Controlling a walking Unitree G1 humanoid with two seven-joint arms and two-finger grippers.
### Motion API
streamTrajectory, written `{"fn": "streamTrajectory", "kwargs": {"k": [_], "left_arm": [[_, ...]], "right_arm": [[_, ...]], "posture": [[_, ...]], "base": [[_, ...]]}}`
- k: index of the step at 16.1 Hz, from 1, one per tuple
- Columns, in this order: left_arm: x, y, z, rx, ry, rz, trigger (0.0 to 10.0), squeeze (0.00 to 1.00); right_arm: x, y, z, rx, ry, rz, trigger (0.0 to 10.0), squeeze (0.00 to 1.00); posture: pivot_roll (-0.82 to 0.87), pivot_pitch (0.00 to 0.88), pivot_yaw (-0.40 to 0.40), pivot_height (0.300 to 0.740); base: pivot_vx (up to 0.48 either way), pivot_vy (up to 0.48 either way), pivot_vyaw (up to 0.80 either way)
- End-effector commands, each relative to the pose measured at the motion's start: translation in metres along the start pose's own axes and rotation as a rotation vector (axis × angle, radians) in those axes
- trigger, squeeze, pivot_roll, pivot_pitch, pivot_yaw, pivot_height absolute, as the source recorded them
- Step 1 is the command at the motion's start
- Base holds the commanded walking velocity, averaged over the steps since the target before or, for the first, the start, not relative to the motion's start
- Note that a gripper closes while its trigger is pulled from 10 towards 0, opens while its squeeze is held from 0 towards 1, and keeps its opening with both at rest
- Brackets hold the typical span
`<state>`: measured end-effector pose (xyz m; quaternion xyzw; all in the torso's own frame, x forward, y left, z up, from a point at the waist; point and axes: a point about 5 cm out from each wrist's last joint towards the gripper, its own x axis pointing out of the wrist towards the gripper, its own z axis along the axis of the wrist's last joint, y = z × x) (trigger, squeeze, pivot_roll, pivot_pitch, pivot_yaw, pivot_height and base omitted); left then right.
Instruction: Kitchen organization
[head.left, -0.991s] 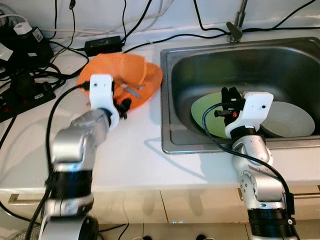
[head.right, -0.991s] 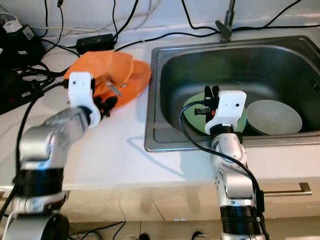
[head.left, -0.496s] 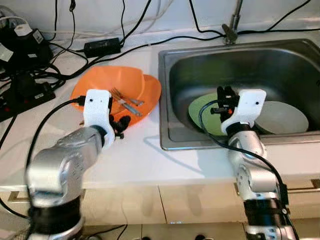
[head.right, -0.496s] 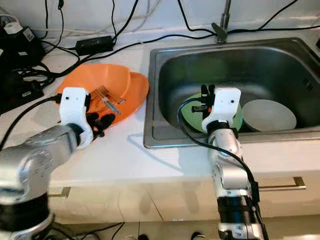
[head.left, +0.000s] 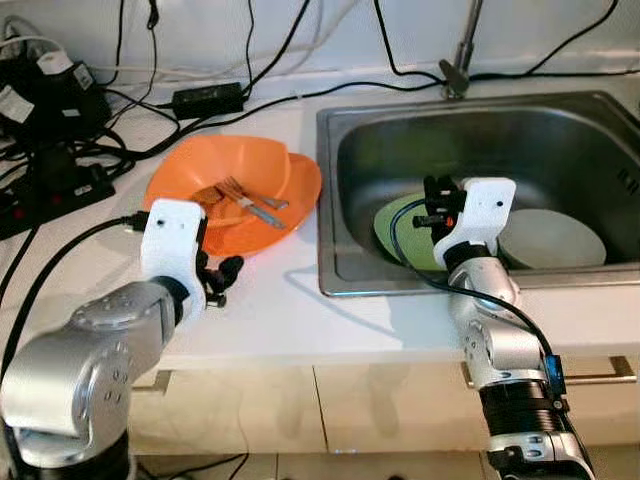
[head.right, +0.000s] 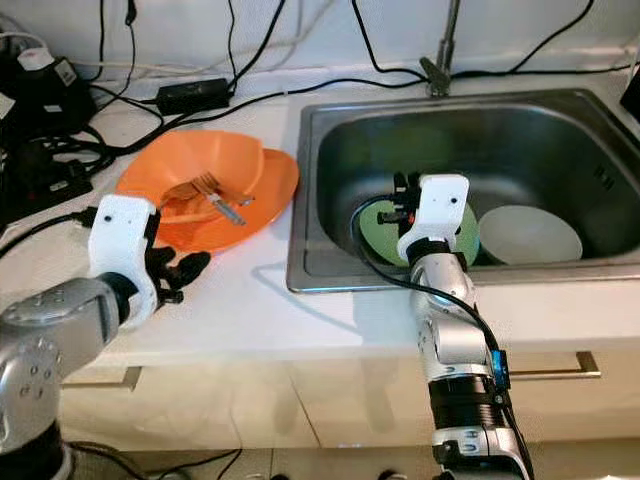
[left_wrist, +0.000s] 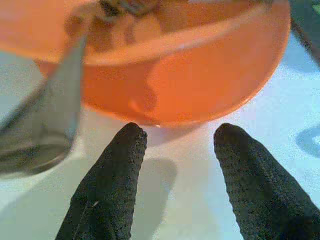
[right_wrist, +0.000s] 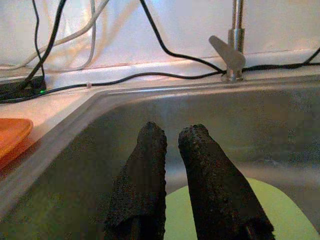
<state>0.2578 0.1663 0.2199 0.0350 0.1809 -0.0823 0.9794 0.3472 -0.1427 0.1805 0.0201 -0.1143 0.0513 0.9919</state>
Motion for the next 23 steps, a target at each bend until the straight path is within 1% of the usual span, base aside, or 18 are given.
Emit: {"fn": "streamTrajectory", "kwargs": {"k": [1,2,3,6,8,9,10,13,14,15,19,22,23], "left_arm": [[-0.002,-0.004,0.006,0.018,-0.061,-0.004,10.0,0.0],[0.0,-0.006,0.006,0.002,-0.066,0.006,10.0,0.0],[0.001,-0.008,0.006,-0.001,-0.064,0.007,10.0,0.0],[0.006,-0.011,0.012,-0.007,-0.101,0.003,10.0,0.0],[0.014,-0.012,0.014,0.002,-0.112,0.005,10.0,0.0],[0.021,-0.014,0.017,-0.004,-0.124,0.003,10.0,0.0],[0.024,-0.016,0.018,-0.008,-0.129,-0.002,10.0,0.0],[0.044,-0.024,0.018,-0.006,-0.124,-0.039,10.0,0.0],[0.051,-0.026,0.016,0.009,-0.117,-0.046,10.0,0.0],[0.057,-0.029,0.015,-0.009,-0.116,-0.063,10.0,0.0],[0.07,-0.043,0.012,0.004,-0.112,-0.103,10.0,0.0],[0.076,-0.045,0.013,-0.002,-0.126,-0.102,10.0,0.0],[0.078,-0.045,0.014,0.013,-0.131,-0.093,10.0,0.0]], "right_arm": [[0.005,0.008,0.003,0.027,-0.018,0.031,10.0,0.0],[0.007,0.009,0.004,0.026,-0.023,0.033,10.0,0.0],[0.007,0.008,0.005,0.026,-0.027,0.035,10.0,0.0],[0.005,0.004,0.004,0.019,-0.03,0.026,10.0,0.0],[0.004,0.005,0.002,0.017,-0.03,0.025,10.0,0.0],[0.004,0.005,0.003,0.017,-0.033,0.02,10.0,0.0],[0.003,0.004,0.003,0.018,-0.035,0.016,10.0,0.0],[0.002,0.002,0.004,0.016,-0.04,0.006,10.0,0.0],[0.001,0.002,0.004,0.016,-0.041,0.003,10.0,0.0],[0.001,0.002,0.004,0.017,-0.043,0.0,10.0,0.0],[-0.002,-0.003,0.005,0.011,-0.048,-0.019,10.0,0.0],[-0.004,-0.003,0.004,0.011,-0.048,-0.029,10.0,0.0],[-0.004,-0.003,0.004,0.012,-0.047,-0.029,10.0,0.0]], "posture": [[0.17,0.071,0.096,0.74],[0.17,0.07,0.094,0.74],[0.16,0.071,0.092,0.74],[0.15,0.073,0.092,0.74],[0.13,0.071,0.098,0.74],[0.12,0.071,0.104,0.74],[0.12,0.07,0.105,0.74],[0.11,0.073,0.112,0.74],[0.1,0.073,0.114,0.74],[0.09,0.073,0.118,0.74],[0.07,0.076,0.131,0.74],[0.06,0.077,0.134,0.74],[0.06,0.077,0.134,0.74]], "base": [[0.0,0.0,0.0],[0.0,0.0,0.0],[0.0,0.0,0.0],[0.0,0.0,0.0],[0.0,0.0,0.0],[0.0,0.0,0.0],[0.0,0.0,0.0],[0.0,0.0,0.0],[0.0,0.0,0.0],[0.0,0.0,0.0],[0.0,0.0,0.0],[0.0,0.0,0.0],[0.0,0.0,0.0]]}}
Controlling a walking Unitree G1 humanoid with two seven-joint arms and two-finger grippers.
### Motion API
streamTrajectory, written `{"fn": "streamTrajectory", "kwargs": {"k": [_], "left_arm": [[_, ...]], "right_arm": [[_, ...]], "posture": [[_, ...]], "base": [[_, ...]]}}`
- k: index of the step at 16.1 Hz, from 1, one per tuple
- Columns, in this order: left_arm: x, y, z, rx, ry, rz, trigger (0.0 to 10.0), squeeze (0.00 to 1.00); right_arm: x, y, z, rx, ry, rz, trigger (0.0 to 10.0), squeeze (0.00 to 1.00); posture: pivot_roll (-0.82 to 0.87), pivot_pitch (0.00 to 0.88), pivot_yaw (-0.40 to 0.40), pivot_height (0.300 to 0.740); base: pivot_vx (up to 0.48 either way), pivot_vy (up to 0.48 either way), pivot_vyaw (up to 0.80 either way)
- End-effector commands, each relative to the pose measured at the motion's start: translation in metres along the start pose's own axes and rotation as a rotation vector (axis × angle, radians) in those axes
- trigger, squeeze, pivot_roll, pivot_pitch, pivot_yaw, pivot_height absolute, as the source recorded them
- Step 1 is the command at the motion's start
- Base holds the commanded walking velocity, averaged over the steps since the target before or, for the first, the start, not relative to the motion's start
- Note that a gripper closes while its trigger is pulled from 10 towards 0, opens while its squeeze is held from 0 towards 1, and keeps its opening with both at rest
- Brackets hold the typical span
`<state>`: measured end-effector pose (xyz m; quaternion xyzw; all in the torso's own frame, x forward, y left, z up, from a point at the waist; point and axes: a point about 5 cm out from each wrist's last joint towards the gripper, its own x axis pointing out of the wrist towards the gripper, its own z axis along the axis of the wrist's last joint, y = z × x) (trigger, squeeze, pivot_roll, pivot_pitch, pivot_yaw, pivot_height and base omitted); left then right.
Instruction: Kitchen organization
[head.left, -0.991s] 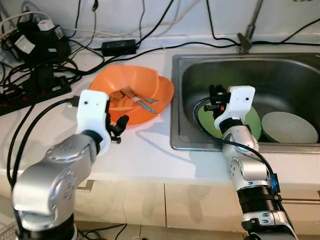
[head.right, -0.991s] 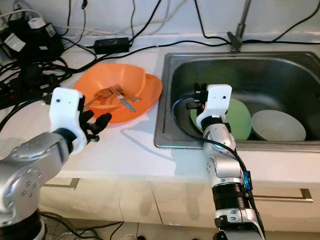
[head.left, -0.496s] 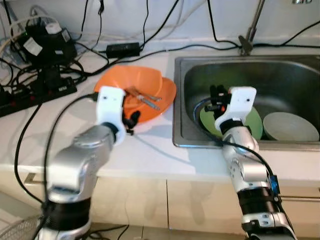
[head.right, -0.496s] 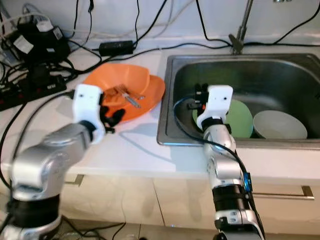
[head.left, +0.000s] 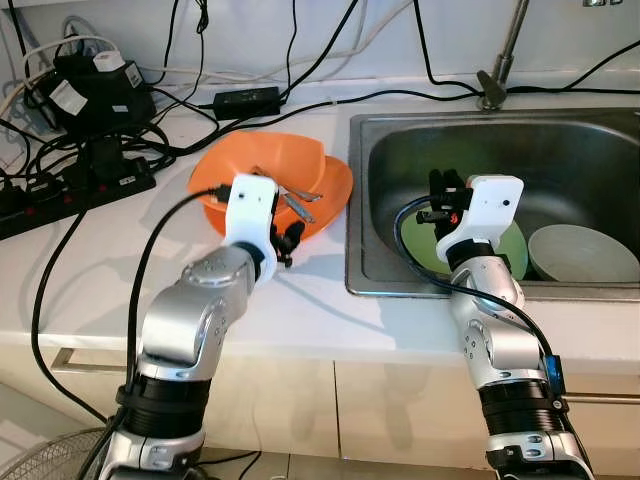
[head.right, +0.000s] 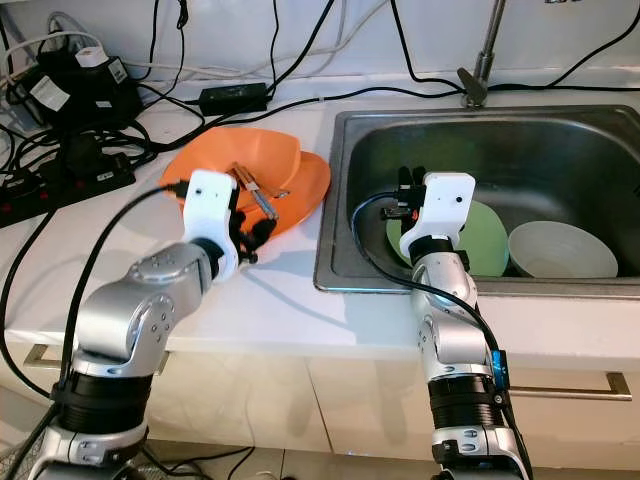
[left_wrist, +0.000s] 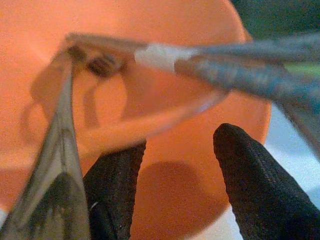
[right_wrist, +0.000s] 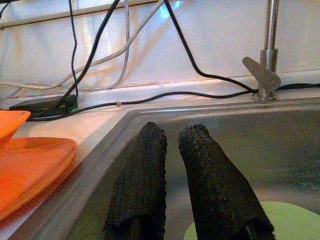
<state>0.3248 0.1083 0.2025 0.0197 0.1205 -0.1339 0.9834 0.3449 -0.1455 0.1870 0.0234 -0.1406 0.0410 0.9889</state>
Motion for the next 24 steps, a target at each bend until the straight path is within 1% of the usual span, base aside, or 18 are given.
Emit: {"fn": "streamTrajectory", "kwargs": {"k": [1,4,5,8,9,10,15,17,19,21,22,24], "left_arm": [[0.002,0.001,0.002,0.021,-0.004,0.018,10.0,0.0],[0.002,0.004,-0.001,0.031,0.028,0.037,10.0,0.0],[0.001,0.003,-0.003,0.015,0.059,0.025,10.0,0.0],[-0.003,0.0,-0.007,-0.013,0.105,-0.009,10.0,0.0],[-0.005,-0.001,-0.008,-0.01,0.113,-0.019,10.0,0.0],[-0.007,-0.003,-0.008,-0.025,0.12,-0.03,10.0,0.0],[-0.017,-0.003,-0.002,-0.046,0.129,-0.041,10.0,0.0],[-0.021,-0.004,0.001,-0.056,0.128,-0.042,10.0,0.0],[-0.029,-0.005,0.005,-0.069,0.127,-0.039,10.0,0.0],[-0.037,-0.003,0.009,-0.055,0.116,-0.025,10.0,0.0],[-0.041,-0.001,0.017,-0.029,0.08,0.0,10.0,0.0],[-0.042,-0.001,0.028,0.026,-0.007,0.008,10.0,0.0]], "right_arm": [[-0.003,0.0,-0.003,0.01,0.007,-0.008,10.0,0.0],[-0.003,-0.002,-0.003,0.008,0.007,-0.011,10.0,0.0],[-0.003,-0.002,-0.003,0.007,0.008,-0.013,10.0,0.0],[-0.003,-0.001,-0.003,0.008,0.008,-0.011,10.0,0.0],[-0.003,-0.001,-0.003,0.007,0.008,-0.01,10.0,0.0],[-0.003,-0.001,-0.003,0.007,0.008,-0.008,10.0,0.0],[-0.002,0.0,-0.003,0.009,0.008,-0.005,10.0,0.0],[-0.002,0.001,-0.003,0.011,0.01,-0.004,10.0,0.0],[-0.002,0.001,-0.004,0.011,0.01,-0.004,10.0,0.0],[-0.002,0.0,-0.004,0.011,0.011,-0.006,10.0,0.0],[-0.001,0.0,-0.004,0.012,0.012,-0.005,10.0,0.0],[0.001,0.002,-0.005,0.016,0.013,-0.001,10.0,0.0]], "posture": [[0.06,0.078,0.136,0.74],[0.06,0.076,0.14,0.74],[0.07,0.075,0.141,0.74],[0.07,0.073,0.142,0.74],[0.07,0.073,0.143,0.74],[0.07,0.073,0.143,0.74],[0.09,0.071,0.143,0.74],[0.09,0.071,0.144,0.74],[0.1,0.071,0.146,0.74],[0.11,0.069,0.145,0.74],[0.12,0.066,0.141,0.74],[0.12,0.061,0.136,0.74]], "base": [[0.0,0.0,0.0],[0.0,0.0,0.0],[0.0,0.0,0.0],[0.0,0.0,0.0],[0.0,0.0,0.0],[0.0,0.0,0.0],[0.0,0.0,0.0],[0.0,0.0,0.0],[0.0,0.0,0.0],[0.0,0.0,0.0],[0.0,0.0,0.0],[0.0,0.0,0.0]]}}
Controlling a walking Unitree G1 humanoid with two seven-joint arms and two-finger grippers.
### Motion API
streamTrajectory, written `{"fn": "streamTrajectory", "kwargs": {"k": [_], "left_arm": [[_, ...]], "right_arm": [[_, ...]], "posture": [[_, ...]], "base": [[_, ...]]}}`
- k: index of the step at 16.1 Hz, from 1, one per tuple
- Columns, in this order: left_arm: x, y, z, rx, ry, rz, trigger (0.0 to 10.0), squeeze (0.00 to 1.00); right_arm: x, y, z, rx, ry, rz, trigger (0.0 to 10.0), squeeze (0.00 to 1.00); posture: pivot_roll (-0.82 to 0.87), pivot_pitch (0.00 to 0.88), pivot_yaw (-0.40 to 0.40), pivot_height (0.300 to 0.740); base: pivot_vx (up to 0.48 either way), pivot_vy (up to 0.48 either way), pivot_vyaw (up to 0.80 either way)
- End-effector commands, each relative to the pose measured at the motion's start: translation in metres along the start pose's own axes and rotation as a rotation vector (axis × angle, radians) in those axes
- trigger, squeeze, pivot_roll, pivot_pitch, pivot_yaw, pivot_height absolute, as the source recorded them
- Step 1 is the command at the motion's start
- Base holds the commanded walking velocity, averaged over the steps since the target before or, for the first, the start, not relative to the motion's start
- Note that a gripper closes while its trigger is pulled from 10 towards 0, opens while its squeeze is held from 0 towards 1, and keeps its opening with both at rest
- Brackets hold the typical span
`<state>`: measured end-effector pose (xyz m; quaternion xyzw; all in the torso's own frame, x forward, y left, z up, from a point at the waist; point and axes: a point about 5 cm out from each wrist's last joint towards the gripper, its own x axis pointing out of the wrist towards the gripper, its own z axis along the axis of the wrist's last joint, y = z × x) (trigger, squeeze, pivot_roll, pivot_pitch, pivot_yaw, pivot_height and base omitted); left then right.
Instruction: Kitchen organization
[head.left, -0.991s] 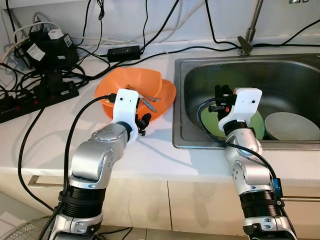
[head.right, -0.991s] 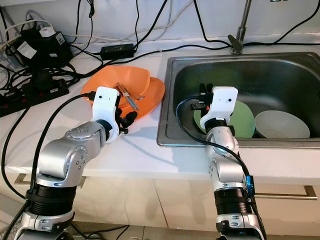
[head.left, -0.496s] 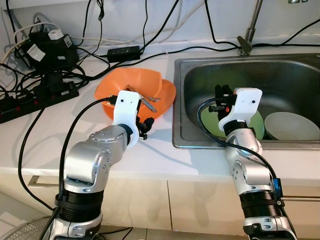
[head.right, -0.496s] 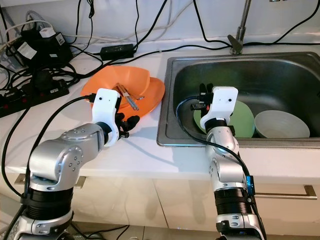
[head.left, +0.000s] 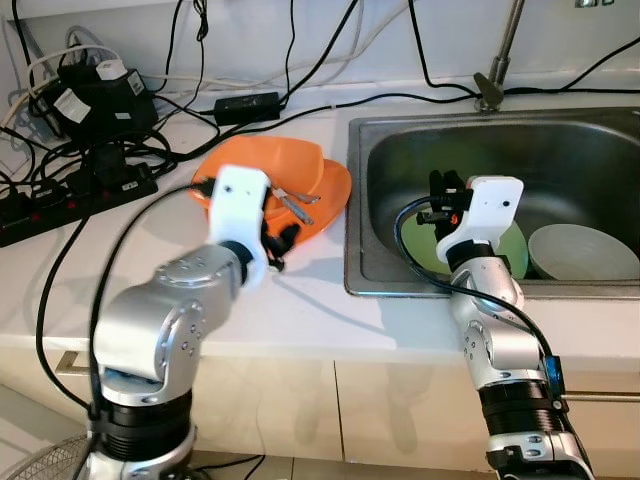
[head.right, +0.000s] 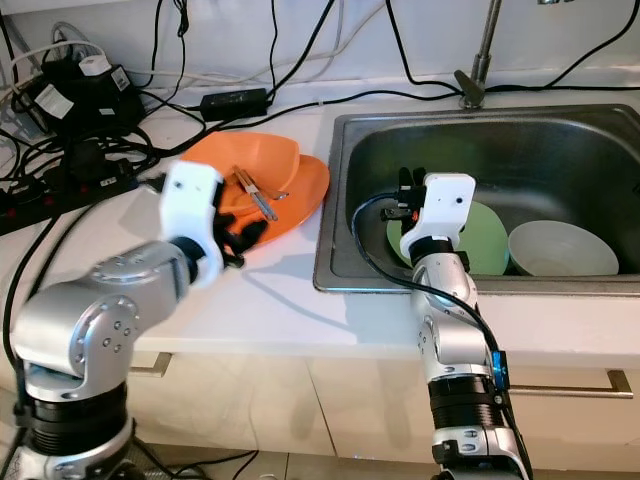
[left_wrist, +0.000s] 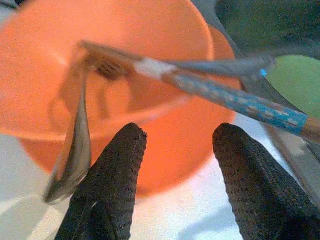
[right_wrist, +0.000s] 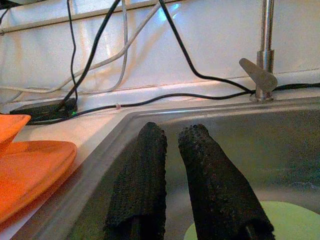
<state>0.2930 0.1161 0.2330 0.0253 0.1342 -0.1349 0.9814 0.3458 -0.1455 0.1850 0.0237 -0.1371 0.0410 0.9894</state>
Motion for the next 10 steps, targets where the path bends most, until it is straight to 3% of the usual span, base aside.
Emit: {"fn": "streamTrajectory", "kwargs": {"k": [1,4,10], "left_arm": [[-0.005,-0.004,0.012,0.042,-0.08,-0.017,10.0,0.0],[-0.014,-0.012,0.021,0.067,-0.117,-0.137,10.0,0.0],[-0.033,0.013,0.031,0.248,-0.124,-0.225,10.0,0.0]], "right_arm": [[0.002,0.003,-0.003,0.018,0.004,0.004,10.0,0.0],[0.005,0.003,-0.001,0.018,0.0,0.01,10.0,0.0],[0.01,0.006,0.001,0.015,-0.006,0.031,10.0,0.0]], "posture": [[0.12,0.058,0.133,0.74],[0.13,0.052,0.122,0.74],[0.13,0.036,0.098,0.74]], "base": [[0.0,0.0,0.0],[0.0,0.0,0.0],[0.0,0.0,0.0]]}}
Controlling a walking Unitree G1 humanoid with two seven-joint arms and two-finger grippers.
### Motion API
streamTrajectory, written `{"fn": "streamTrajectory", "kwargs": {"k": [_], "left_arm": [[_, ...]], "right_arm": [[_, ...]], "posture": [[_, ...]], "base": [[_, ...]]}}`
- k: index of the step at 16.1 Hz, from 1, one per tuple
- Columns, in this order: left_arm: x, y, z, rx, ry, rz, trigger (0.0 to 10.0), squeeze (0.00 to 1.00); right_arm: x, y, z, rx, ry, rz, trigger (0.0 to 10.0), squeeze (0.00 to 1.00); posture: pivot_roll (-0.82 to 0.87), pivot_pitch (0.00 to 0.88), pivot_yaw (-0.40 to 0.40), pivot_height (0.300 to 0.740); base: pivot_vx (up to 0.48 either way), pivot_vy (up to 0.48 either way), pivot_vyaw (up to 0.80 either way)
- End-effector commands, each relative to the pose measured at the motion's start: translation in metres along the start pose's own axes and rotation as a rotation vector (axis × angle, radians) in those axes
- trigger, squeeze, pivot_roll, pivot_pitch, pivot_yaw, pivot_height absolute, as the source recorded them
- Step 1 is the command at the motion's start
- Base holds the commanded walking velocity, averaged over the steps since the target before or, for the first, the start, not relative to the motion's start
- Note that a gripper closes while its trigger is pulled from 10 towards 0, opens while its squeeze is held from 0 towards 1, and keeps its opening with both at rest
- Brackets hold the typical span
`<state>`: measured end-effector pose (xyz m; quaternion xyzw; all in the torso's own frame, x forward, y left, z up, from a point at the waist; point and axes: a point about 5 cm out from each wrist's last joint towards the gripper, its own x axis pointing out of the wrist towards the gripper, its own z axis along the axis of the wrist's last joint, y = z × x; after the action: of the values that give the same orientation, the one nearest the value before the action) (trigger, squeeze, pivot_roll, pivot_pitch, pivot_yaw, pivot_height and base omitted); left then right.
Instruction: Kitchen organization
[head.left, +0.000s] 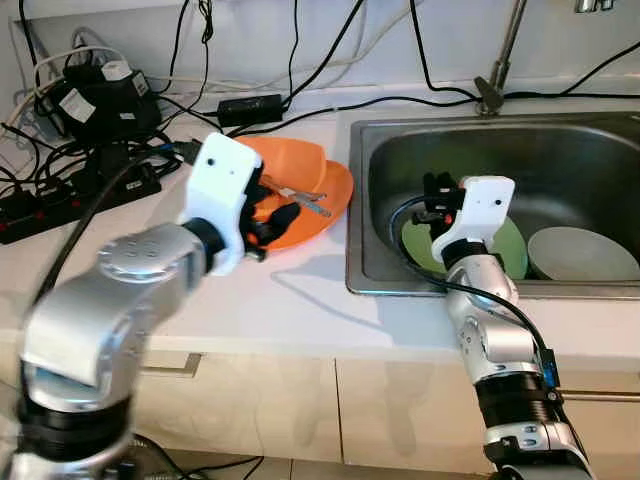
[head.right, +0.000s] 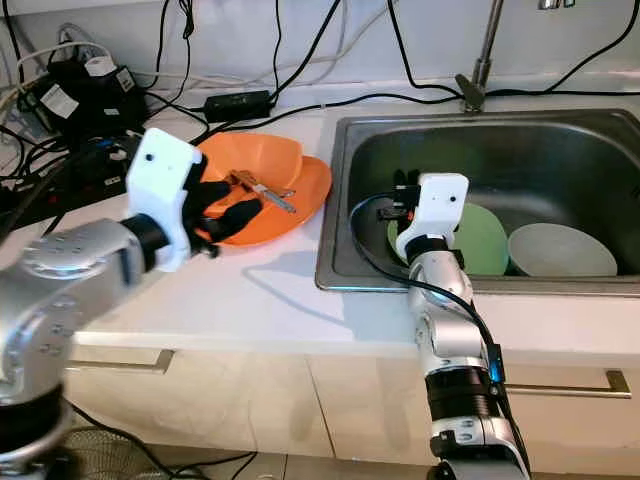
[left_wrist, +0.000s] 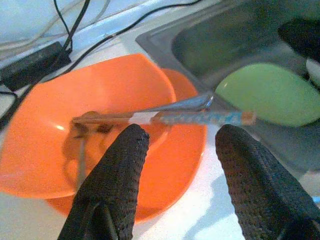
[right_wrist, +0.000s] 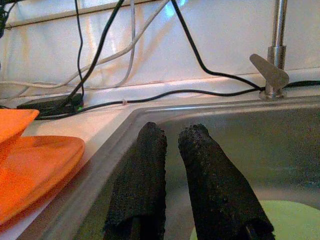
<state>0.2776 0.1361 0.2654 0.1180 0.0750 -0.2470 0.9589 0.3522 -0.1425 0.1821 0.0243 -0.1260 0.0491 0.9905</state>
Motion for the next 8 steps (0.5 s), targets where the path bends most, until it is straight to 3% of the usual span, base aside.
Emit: {"fn": "streamTrajectory", "kwargs": {"k": [1,3,4,5,6,7,8], "left_arm": [[-0.006,-0.002,0.008,0.031,-0.046,-0.041,10.0,0.0],[-0.014,0.008,0.023,0.05,-0.166,-0.013,10.0,0.0],[-0.027,0.031,0.049,0.071,-0.351,0.194,10.0,0.0],[-0.033,0.04,0.058,0.089,-0.398,0.248,10.0,0.0],[-0.052,0.061,0.078,0.2,-0.434,0.391,10.0,0.0],[-0.058,0.066,0.086,0.271,-0.437,0.413,10.0,0.0],[-0.027,0.058,0.056,0.326,-0.394,0.387,10.0,0.0]], "right_arm": [[0.004,0.004,0.006,0.01,-0.03,0.018,10.0,0.0],[0.005,0.003,0.006,0.009,-0.031,0.02,10.0,0.0],[0.006,0.002,0.006,0.008,-0.031,0.02,10.0,0.0],[0.006,0.002,0.006,0.007,-0.032,0.02,10.0,0.0],[0.007,0.002,0.006,0.006,-0.032,0.021,10.0,0.0],[0.007,0.002,0.006,0.007,-0.032,0.02,10.0,0.0],[0.007,0.002,0.006,0.006,-0.034,0.019,10.0,0.0]], "posture": [[0.13,0.035,0.098,0.74],[0.13,0.032,0.093,0.74],[0.13,0.026,0.092,0.74],[0.13,0.026,0.092,0.74],[0.12,0.019,0.093,0.74],[0.12,0.019,0.093,0.74],[0.11,0.015,0.098,0.74]], "base": [[0.0,0.0,0.0],[0.0,0.0,0.0],[0.0,0.0,0.0],[0.0,0.0,0.0],[0.0,0.0,0.0],[0.0,0.0,0.0],[0.0,0.0,0.0]]}}
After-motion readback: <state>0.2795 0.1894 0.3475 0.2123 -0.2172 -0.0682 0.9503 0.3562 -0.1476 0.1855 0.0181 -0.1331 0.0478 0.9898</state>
